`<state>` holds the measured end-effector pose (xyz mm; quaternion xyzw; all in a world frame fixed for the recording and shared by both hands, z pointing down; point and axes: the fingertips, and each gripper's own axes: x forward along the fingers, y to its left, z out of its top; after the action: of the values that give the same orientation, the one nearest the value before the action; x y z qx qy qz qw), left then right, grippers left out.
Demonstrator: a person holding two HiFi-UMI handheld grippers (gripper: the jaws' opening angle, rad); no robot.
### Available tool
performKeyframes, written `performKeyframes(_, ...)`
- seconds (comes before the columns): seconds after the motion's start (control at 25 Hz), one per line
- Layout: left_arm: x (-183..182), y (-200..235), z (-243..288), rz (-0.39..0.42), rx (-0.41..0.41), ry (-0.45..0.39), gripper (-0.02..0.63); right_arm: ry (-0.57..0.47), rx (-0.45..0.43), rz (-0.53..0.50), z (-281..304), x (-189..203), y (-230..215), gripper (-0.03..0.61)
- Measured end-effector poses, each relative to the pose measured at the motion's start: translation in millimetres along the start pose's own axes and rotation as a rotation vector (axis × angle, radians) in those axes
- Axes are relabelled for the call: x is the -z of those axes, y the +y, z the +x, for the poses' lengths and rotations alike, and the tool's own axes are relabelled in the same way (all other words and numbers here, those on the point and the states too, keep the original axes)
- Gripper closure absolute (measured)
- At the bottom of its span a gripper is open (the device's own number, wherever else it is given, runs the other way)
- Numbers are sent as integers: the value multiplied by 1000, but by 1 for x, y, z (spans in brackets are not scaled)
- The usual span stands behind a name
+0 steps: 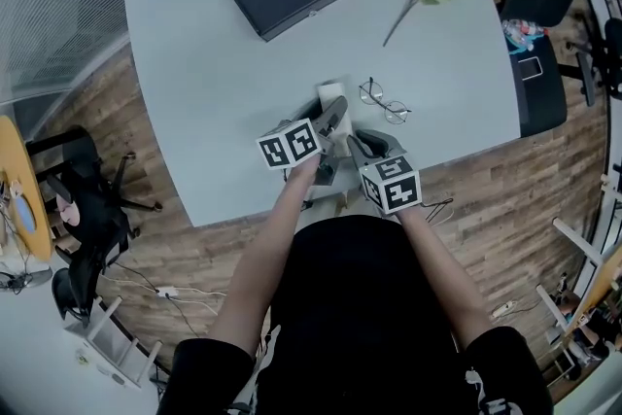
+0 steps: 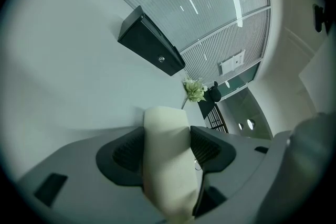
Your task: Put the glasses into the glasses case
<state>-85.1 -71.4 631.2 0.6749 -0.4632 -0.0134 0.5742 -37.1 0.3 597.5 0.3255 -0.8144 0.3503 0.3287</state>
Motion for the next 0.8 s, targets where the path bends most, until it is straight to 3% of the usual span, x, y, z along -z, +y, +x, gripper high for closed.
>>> performKeyframes(0.44, 0, 0, -3, 2, 15, 13, 327, -16, 36, 62, 8, 4, 3, 514)
performKeyframes(0.64, 0, 1, -1, 0, 21, 24, 327, -27, 13, 155, 9, 5, -1, 517)
performKeyframes(0.8, 1, 1, -1, 0, 24, 27, 327, -27, 13, 159, 9, 5, -1, 518)
